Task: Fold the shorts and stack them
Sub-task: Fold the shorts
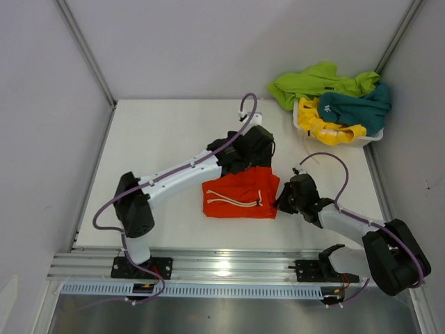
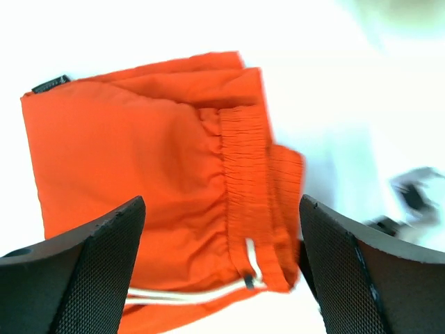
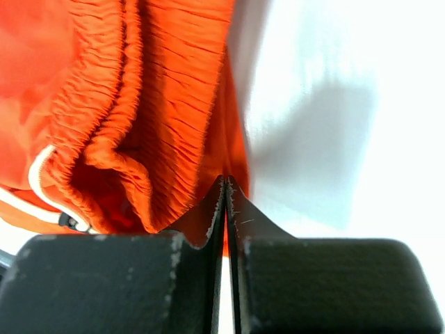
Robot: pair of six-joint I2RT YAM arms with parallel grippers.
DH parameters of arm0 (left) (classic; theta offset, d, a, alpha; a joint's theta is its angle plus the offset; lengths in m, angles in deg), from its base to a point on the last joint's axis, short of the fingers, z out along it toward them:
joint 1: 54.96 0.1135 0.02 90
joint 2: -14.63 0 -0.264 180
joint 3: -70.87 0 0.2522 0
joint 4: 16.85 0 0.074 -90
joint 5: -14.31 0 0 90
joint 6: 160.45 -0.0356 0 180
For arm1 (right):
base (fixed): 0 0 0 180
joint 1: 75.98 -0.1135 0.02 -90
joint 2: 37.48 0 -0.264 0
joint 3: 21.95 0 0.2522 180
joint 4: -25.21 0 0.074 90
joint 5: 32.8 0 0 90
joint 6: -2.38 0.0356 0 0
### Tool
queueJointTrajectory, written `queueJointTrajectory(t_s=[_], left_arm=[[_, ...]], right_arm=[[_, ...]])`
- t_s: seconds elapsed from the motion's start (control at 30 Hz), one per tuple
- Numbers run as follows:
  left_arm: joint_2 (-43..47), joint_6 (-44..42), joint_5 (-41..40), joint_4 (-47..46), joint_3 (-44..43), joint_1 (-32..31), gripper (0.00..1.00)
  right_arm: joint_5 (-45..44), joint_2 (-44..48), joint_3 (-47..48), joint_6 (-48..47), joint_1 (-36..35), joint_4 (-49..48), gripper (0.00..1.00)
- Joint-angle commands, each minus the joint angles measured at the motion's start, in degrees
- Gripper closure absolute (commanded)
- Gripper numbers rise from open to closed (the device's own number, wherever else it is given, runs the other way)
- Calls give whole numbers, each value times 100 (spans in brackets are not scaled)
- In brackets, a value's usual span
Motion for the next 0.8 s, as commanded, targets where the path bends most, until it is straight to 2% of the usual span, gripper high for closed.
queueJointTrajectory(t_s=[0.0,0.2,0.23,0.3,0.33,0.37,0.43,0.47,0.57,0.77], left_arm=[[780,-190,590,-575,352,116,8],[1764,-163,1425,-874,1424,783,6],[1870,-189,1574,-918,1869,993,6],[2177,-234,1672,-997,2205,1187,6],[2266,-234,1725,-1041,2712,1380,6],[2362,-225,1856,-1093,2891,1469,6],[2635,-164,2023,-1357,3573,1723,5],[2714,-146,2137,-1427,3735,1794,5],[2960,-93,2121,-1638,4351,1944,5],[3041,-5,2244,-2253,5168,2085,5]], right_arm=[[-230,234,114,-148,24,444,96],[-546,638,492,-297,77,1059,89],[-564,691,623,-349,77,1190,87],[-503,770,738,-402,86,1261,75],[-450,770,791,-437,103,1288,69],[-406,762,904,-473,103,1358,60],[-406,744,975,-499,112,1393,51],[-241,744,1002,-499,112,1394,42],[-142,735,1028,-491,121,1333,31],[-89,744,1090,-490,130,1341,29]])
